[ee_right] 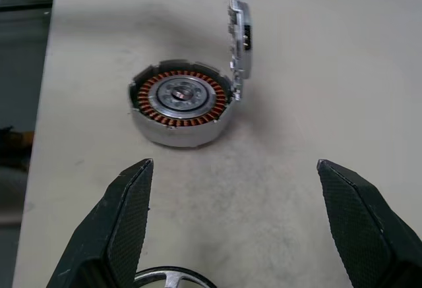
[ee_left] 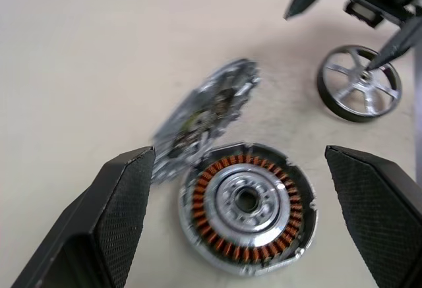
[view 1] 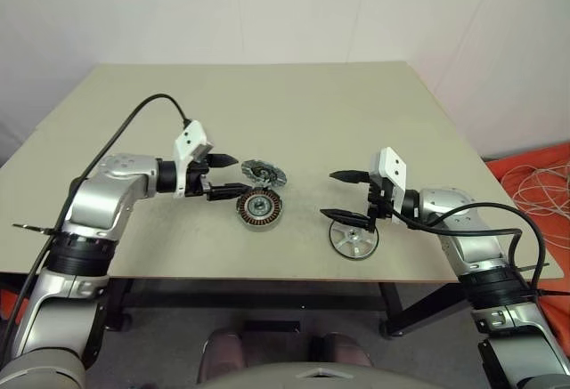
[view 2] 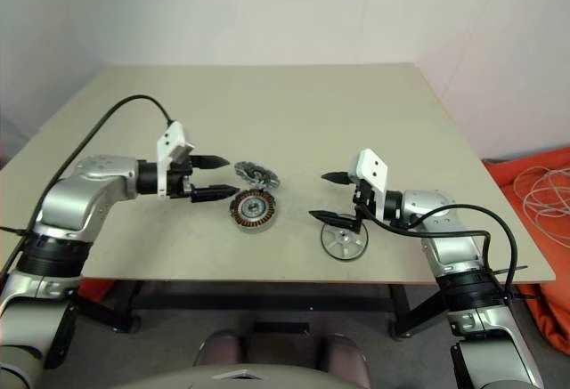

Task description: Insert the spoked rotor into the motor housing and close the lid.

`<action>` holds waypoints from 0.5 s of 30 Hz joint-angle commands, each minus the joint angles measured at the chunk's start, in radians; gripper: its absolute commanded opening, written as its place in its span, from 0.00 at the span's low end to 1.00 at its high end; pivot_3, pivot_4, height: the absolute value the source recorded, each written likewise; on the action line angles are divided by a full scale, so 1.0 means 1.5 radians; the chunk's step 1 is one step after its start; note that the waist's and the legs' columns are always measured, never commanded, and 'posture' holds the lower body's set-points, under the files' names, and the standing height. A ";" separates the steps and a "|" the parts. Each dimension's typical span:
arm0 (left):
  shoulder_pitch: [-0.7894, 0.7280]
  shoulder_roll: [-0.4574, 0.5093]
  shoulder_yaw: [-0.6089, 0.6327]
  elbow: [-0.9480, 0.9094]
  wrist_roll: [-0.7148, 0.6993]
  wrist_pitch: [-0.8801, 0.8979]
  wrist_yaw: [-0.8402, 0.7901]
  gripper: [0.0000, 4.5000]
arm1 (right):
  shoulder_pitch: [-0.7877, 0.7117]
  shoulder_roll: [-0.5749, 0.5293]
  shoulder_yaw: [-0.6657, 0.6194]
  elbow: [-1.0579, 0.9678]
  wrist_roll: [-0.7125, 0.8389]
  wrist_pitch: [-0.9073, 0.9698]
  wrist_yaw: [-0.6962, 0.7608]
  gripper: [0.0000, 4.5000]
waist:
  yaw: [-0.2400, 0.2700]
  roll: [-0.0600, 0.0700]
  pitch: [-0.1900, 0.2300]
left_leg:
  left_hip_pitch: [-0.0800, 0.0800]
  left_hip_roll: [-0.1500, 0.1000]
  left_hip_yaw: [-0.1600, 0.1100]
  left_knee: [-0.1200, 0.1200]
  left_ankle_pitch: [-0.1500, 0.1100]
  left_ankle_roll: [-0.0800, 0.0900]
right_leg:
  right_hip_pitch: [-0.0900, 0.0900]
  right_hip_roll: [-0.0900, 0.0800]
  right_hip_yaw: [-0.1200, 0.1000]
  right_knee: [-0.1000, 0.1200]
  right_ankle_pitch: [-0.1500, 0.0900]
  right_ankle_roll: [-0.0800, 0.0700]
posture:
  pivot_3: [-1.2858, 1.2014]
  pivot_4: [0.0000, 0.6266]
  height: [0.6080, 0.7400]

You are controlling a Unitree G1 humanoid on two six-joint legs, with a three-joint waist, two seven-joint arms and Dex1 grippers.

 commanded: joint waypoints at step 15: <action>0.187 0.015 0.126 -0.083 -0.049 -0.032 0.112 0.98 | -0.122 0.043 0.101 -0.164 0.087 0.439 -0.040 0.92 | 0.001 0.000 0.000 | 0.002 0.001 -0.001 0.000 0.000 0.000 | 0.000 0.000 0.000 0.000 0.000 0.000 | 0.52 0.00 1.00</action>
